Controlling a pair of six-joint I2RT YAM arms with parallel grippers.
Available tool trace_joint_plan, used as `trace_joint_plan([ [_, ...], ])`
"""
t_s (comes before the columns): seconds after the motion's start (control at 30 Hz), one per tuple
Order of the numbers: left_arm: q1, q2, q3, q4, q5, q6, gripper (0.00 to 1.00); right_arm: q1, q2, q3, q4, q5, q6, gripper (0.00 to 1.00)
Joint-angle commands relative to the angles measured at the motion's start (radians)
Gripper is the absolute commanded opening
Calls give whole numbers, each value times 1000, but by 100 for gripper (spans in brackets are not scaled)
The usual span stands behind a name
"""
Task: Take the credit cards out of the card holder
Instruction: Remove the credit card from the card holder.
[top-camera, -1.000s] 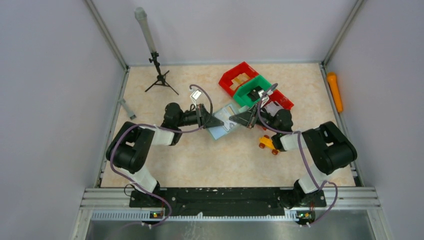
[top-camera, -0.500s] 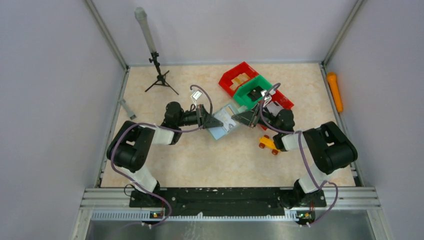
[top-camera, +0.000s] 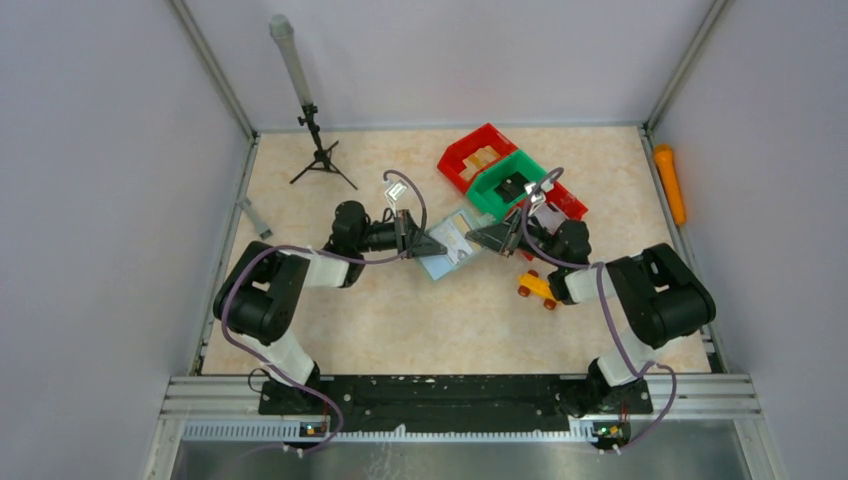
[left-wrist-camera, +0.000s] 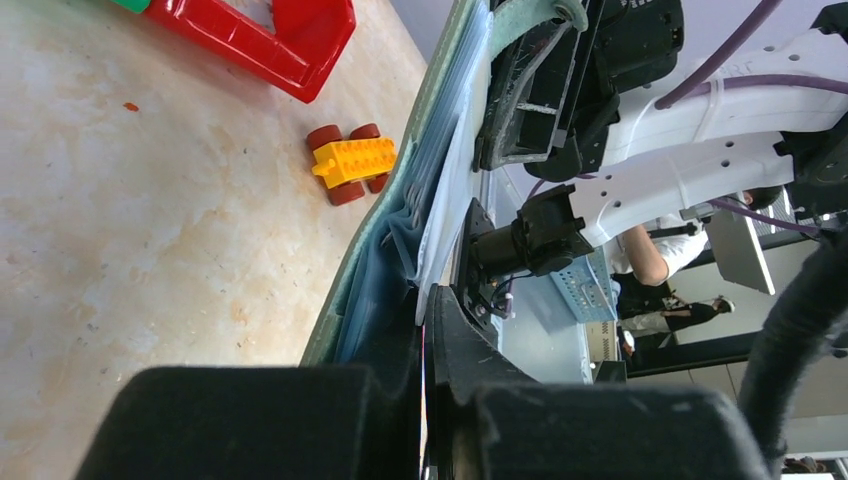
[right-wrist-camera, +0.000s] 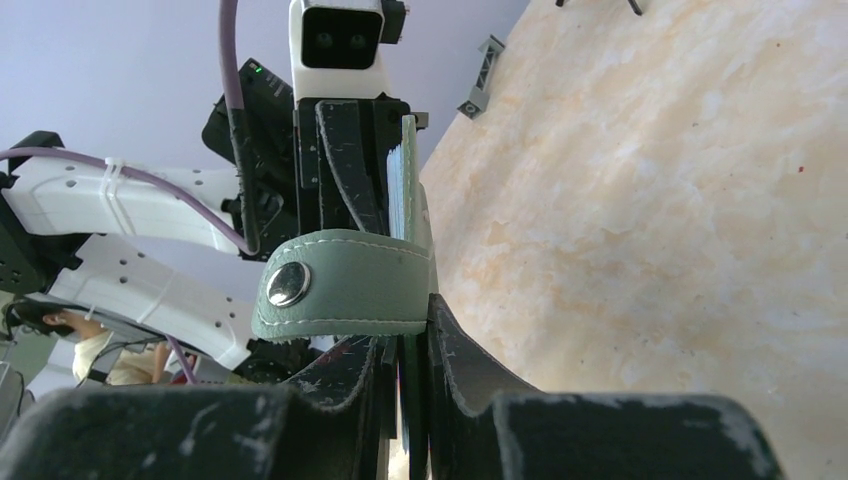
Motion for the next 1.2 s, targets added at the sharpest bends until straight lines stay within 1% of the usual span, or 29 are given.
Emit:
trace_joint_plan([
  [0.0, 12, -22, 38, -108, -40, 89, 0, -27, -44, -11, 99, 28, 8, 0],
  [0.23, 10, -10, 47, -121, -32, 89, 0, -40, -44, -22, 93, 48, 13, 1],
  [0.3, 10, -4, 50, -123, -30, 85, 0, -41, -43, -21, 95, 42, 13, 9],
  [0.4, 9, 5, 52, -107, -23, 74, 0, -33, -31, 0, 102, -6, 10, 31],
  [0.47, 8, 7, 52, -105, -22, 72, 0, -19, -26, 21, 47, -18, -21, 42],
  [0.5, 7, 7, 53, -106, -24, 72, 0, -6, -28, 31, 11, -22, -48, 44],
  [0.57, 7, 11, 55, -113, -25, 75, 0, 21, -42, 61, -93, -21, -116, 46],
  [0.63, 7, 13, 58, -116, -26, 75, 0, 48, -64, 90, -239, -4, -193, 45],
  [0.7, 8, 15, 59, -117, -25, 74, 0, 66, -83, 106, -320, 21, -247, 41],
  [0.73, 6, 15, 60, -117, -24, 74, 0, 67, -88, 111, -341, 28, -260, 37],
  [0.77, 7, 15, 59, -118, -24, 74, 0, 67, -88, 114, -352, 33, -265, 33],
  [0.87, 7, 16, 58, -119, -24, 74, 0, 66, -80, 131, -390, 41, -273, 14],
  [0.97, 7, 14, 59, -122, -25, 75, 0, 66, -80, 134, -411, 57, -277, 2],
  [1.07, 7, 12, 59, -130, -27, 81, 0, 59, -94, 123, -413, 72, -277, 0],
  [1.13, 7, 11, 60, -131, -27, 80, 6, 48, -94, 113, -388, 65, -252, 0],
  [1.17, 7, 11, 60, -130, -26, 78, 11, 41, -90, 105, -366, 58, -234, 0],
])
